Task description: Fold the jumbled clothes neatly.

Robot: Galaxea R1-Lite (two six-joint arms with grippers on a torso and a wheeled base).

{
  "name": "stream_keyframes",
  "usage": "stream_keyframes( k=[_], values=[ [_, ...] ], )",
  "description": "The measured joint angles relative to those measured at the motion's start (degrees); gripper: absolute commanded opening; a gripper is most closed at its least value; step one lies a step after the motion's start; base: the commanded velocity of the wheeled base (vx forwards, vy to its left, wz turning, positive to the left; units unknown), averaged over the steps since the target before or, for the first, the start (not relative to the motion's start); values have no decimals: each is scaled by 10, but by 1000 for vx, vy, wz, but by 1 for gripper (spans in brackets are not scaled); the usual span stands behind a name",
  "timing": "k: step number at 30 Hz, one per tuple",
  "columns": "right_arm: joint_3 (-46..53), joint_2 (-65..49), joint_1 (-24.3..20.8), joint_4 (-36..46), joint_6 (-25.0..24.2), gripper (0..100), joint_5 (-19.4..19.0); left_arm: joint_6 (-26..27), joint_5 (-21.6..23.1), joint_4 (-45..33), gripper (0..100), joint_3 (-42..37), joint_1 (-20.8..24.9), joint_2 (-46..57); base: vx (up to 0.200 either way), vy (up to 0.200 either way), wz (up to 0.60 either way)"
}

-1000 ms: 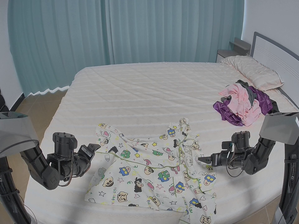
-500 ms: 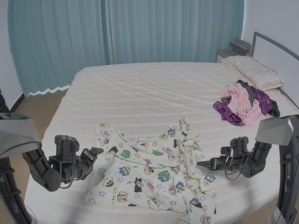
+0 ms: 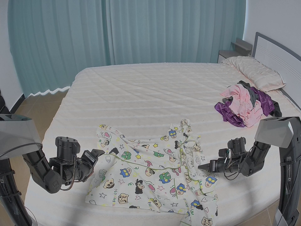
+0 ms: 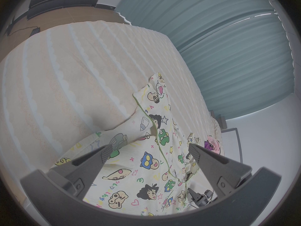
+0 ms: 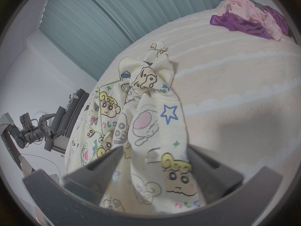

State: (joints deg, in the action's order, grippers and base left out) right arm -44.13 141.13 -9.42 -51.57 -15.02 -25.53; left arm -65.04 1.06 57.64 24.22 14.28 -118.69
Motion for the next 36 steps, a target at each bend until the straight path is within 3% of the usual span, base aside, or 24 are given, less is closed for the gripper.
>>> stream_keyframes(
  k=[8, 19, 30, 36],
  values=[
    [-12, -8, 0, -1, -59, 0, 2, 0, 0, 0, 100, -1, 0, 0, 0, 0, 0],
    [18, -48, 14, -2, -66, 0, 30, 0, 0, 0, 100, -5, 3, 0, 0, 0, 0],
    [74, -84, 111, -5, -53, 0, 74, 0, -2, 0, 100, -13, 13, -1, 0, 0, 0],
    [95, -90, 141, -9, -45, 0, 107, 0, -2, 0, 100, -18, 15, -1, 0, 0, 0]
  ],
)
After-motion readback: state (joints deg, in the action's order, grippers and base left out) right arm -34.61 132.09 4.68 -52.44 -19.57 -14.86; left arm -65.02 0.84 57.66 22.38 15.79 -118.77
